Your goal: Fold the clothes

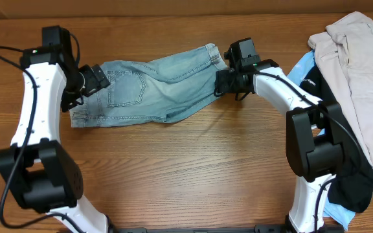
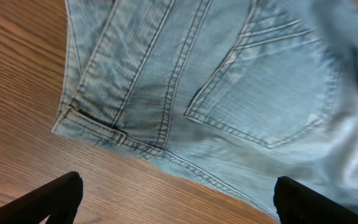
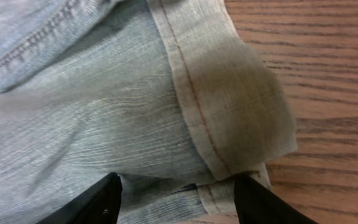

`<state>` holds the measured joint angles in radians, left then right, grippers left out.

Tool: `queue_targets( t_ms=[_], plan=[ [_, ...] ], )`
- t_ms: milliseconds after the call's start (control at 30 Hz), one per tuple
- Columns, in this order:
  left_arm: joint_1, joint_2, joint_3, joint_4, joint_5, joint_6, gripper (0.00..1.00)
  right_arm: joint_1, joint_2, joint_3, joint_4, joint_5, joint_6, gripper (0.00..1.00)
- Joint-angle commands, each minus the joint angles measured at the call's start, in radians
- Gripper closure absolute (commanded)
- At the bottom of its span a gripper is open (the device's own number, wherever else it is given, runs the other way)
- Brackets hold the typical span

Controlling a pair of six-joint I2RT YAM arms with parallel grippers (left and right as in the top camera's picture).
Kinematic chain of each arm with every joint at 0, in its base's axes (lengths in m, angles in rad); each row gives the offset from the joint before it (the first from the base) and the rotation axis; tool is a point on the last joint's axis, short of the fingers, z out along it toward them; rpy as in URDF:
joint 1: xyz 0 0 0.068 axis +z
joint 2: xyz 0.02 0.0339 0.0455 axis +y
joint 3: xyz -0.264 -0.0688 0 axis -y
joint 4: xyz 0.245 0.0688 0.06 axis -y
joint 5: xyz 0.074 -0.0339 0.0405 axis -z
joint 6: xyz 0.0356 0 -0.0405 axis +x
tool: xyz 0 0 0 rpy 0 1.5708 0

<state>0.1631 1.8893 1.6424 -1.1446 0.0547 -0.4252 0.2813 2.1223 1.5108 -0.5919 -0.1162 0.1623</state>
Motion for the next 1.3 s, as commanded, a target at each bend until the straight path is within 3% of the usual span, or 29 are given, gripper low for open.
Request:
queue_targets(
  t_ms=[0,133,333,500,867,1267],
  plan=[
    [-0.008,0.037,0.002,-0.005,0.014,0.022,0.00,-0.002,0.029,0.020,0.003,0.045,0.025,0.42],
    [-0.011,0.053,0.002,-0.002,0.017,0.021,0.00,-0.001,0.031,0.020,-0.007,0.106,0.098,0.51],
    [-0.022,0.054,0.002,0.011,0.015,0.022,0.00,-0.001,0.038,0.020,-0.066,0.160,0.145,0.81],
    [-0.022,0.054,0.002,0.023,0.016,0.022,0.00,-0.001,0.053,0.014,-0.120,0.175,0.150,0.96],
    [-0.023,0.054,0.002,0.023,0.016,0.026,0.00,-0.004,-0.024,0.136,-0.245,-0.069,0.117,0.96],
    [-0.023,0.054,0.002,0.023,0.016,0.030,0.00,0.004,0.051,0.166,-0.121,0.038,0.058,0.96]
  ],
)
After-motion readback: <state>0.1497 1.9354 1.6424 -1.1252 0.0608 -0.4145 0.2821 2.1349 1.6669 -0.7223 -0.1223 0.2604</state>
